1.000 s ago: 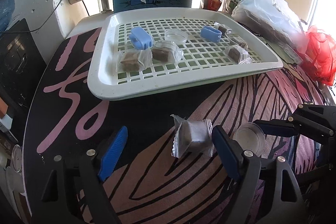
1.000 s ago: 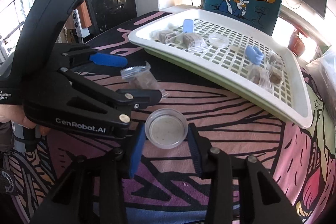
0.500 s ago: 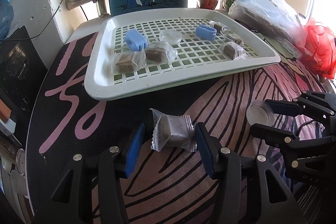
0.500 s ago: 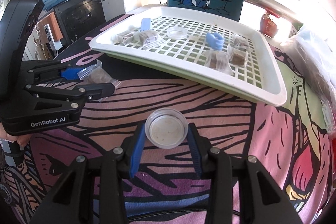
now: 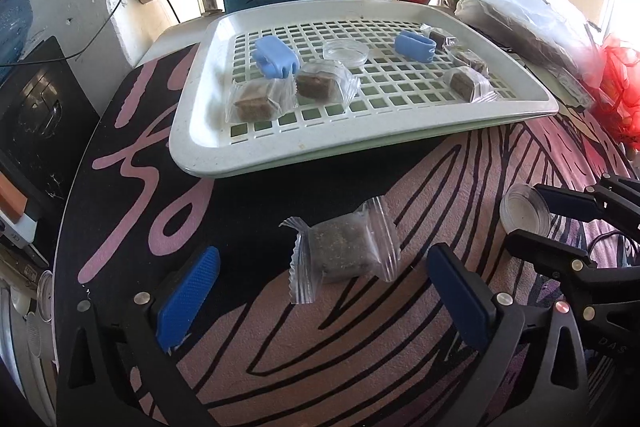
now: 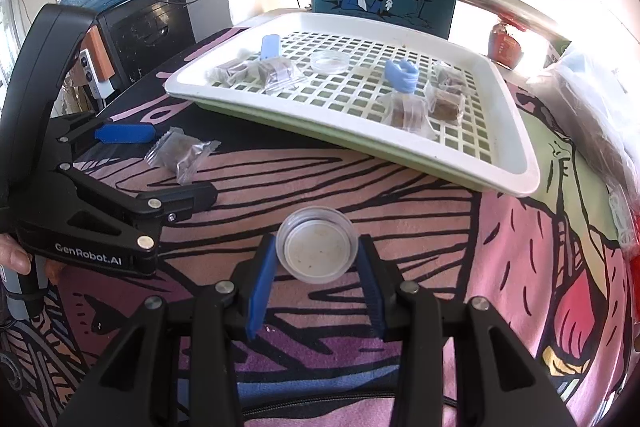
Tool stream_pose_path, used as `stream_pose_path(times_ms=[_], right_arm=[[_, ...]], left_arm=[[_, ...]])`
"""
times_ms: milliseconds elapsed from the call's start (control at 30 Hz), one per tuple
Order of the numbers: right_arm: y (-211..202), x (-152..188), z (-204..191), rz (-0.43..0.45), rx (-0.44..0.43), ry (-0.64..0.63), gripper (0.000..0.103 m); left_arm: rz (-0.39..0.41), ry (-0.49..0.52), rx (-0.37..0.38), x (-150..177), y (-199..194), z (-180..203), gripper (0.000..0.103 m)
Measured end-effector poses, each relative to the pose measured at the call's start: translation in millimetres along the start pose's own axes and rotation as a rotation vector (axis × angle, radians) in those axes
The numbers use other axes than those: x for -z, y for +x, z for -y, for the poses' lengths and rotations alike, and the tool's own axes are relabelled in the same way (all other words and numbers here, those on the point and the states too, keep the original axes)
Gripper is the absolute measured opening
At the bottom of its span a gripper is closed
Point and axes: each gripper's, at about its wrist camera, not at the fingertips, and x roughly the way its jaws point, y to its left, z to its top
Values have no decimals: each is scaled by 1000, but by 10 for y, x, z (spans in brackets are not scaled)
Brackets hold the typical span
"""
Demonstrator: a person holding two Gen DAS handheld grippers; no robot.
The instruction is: Organize objects
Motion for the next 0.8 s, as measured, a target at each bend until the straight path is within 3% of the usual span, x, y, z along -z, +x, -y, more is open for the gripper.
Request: stream_pose_path(times_ms=[800], right_arm=[[-4,14,54,2,12,38,40]], left_arm=[[-1,8,5,20,-16,-14,103]])
